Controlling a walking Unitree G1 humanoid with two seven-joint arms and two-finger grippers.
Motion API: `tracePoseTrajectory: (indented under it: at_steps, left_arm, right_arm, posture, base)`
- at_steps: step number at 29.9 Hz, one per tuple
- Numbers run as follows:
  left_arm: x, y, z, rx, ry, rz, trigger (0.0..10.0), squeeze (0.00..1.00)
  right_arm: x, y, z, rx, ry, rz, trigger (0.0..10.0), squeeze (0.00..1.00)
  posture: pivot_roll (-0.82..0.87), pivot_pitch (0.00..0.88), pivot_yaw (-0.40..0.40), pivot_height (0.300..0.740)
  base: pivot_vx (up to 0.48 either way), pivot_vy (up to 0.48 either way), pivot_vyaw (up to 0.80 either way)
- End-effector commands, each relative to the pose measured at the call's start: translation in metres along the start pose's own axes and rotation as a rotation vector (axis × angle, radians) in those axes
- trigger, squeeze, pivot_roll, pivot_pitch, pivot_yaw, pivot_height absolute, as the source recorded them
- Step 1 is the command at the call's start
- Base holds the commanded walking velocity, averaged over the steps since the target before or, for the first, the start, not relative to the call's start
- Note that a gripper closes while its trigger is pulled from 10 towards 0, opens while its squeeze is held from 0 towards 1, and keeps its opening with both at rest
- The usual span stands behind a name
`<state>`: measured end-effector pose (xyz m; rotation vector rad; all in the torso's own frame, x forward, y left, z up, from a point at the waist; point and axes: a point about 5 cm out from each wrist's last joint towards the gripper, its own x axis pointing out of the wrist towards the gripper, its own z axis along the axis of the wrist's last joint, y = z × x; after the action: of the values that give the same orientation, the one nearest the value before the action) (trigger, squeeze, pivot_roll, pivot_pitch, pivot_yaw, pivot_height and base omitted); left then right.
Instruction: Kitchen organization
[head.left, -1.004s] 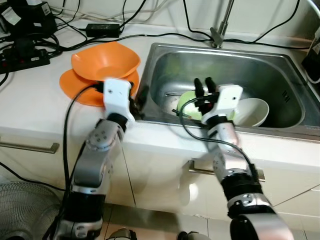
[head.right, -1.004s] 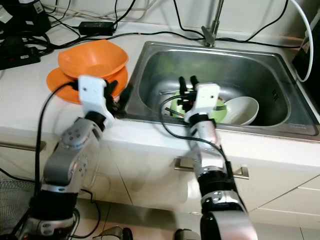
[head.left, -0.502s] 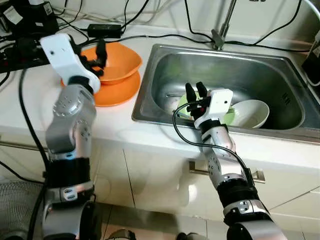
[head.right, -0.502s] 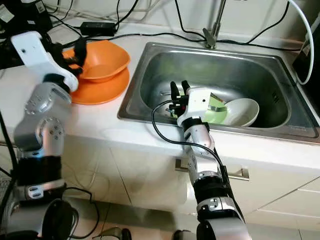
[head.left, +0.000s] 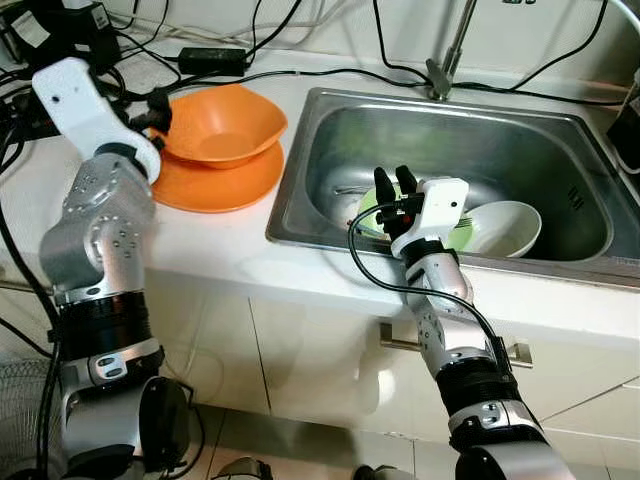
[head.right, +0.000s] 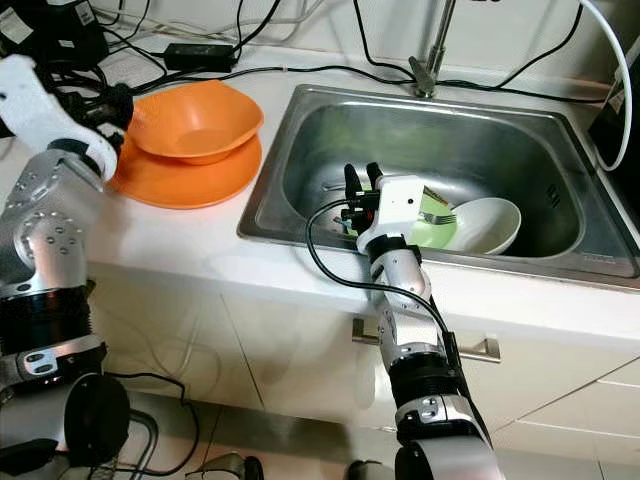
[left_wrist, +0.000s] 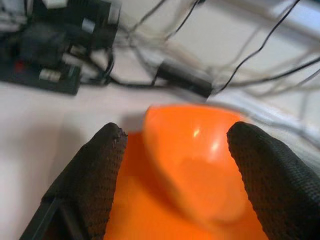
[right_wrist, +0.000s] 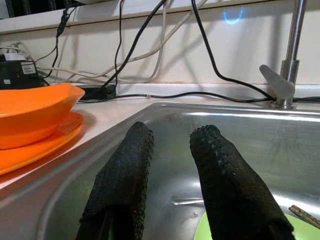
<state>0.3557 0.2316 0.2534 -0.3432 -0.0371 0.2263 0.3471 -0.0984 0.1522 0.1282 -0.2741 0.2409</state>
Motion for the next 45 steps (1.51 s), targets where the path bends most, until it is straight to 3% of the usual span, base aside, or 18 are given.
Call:
tracePoseTrajectory:
  at_steps: [1, 7, 11, 28, 36, 43, 44, 45]
  left_arm:
    - [0.001, -0.001, 0.004, -0.024, 0.025, -0.023, 10.0, 0.0]
    - [0.001, -0.007, 0.002, -0.038, 0.089, -0.103, 10.0, 0.0]
    - [0.005, -0.014, -0.01, -0.051, 0.163, -0.151, 10.0, 0.0]
    - [0.016, -0.021, -0.029, -0.089, 0.269, -0.129, 10.0, 0.0]
    - [0.024, -0.036, -0.043, -0.185, 0.331, -0.156, 10.0, 0.0]
    - [0.028, -0.04, -0.045, -0.199, 0.335, -0.147, 10.0, 0.0]
    - [0.028, -0.041, -0.046, -0.202, 0.334, -0.147, 4.0, 0.0]
    - [0.028, -0.041, -0.046, -0.202, 0.334, -0.147, 4.0, 0.0]
  right_arm:
    - [-0.01, -0.005, -0.017, 0.022, 0.08, -0.028, 10.0, 0.0]
    - [-0.01, -0.007, -0.016, 0.023, 0.078, -0.034, 10.0, 0.0]
    - [-0.01, -0.008, -0.016, 0.025, 0.084, -0.037, 10.0, 0.0]
    - [-0.009, -0.008, -0.016, 0.036, 0.089, -0.047, 10.0, 0.0]
    - [-0.01, -0.004, -0.017, 0.05, 0.094, -0.035, 10.0, 0.0]
    - [-0.008, -0.005, -0.016, 0.054, 0.087, -0.037, 10.0, 0.0]
    - [-0.008, -0.005, -0.016, 0.053, 0.089, -0.037, 10.0, 0.0]
    - [-0.008, -0.005, -0.016, 0.053, 0.089, -0.037, 10.0, 0.0]
  posture:
    - [0.03, 0.091, -0.007, 0.74]
    - [0.03, 0.093, -0.006, 0.74]
    - [0.03, 0.095, -0.005, 0.74]
    - [0.03, 0.093, 0.0, 0.74]
    - [0.03, 0.086, 0.004, 0.74]
    - [0.03, 0.078, 0.005, 0.74]
    - [0.02, 0.076, 0.006, 0.74]
    - [0.02, 0.076, 0.006, 0.74]
  base:
    - [0.0, 0.0, 0.0]
    - [0.0, 0.0, 0.0]
    - [0.0, 0.0, 0.0]
    - [0.0, 0.0, 0.0]
    - [0.0, 0.0, 0.0]
    - [0.0, 0.0, 0.0]
    - [0.0, 0.0, 0.0]
    - [0.0, 0.0, 0.0]
